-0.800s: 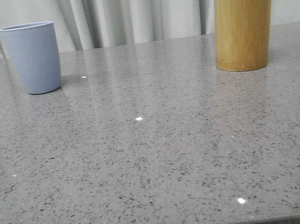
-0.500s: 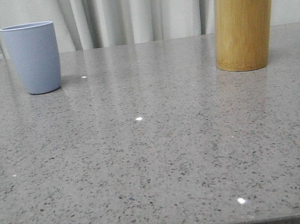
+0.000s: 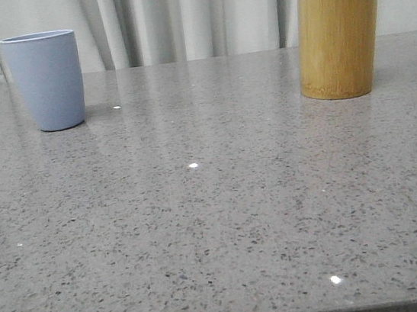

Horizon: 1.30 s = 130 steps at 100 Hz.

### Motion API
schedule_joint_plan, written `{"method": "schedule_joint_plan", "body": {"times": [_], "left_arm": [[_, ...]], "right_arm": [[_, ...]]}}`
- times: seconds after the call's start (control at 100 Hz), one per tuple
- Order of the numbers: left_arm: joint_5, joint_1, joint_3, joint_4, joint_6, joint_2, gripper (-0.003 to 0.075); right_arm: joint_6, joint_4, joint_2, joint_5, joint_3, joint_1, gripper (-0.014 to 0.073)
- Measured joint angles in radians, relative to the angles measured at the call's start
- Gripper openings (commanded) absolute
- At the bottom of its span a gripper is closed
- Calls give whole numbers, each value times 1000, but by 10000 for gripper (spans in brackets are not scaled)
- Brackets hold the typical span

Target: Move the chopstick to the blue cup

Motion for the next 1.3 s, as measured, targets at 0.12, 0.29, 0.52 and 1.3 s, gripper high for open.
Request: {"method": "schedule_joint_plan", "body": {"times": [0.12, 0.29, 0.52, 1.3], "left_arm": [[-16, 0, 0, 0, 0, 0, -19], [15, 0, -15, -83, 0, 0, -19], [211, 0, -203, -120, 0, 59, -19], [920, 0, -836, -170, 0, 628, -19]], "right_arm": [[0, 0, 0, -48, 0, 0, -68], [0, 0, 0, -14, -54, 0, -68], [0, 0, 57, 250, -326, 0, -68], [0, 33, 419, 772, -763, 0, -68]]}}
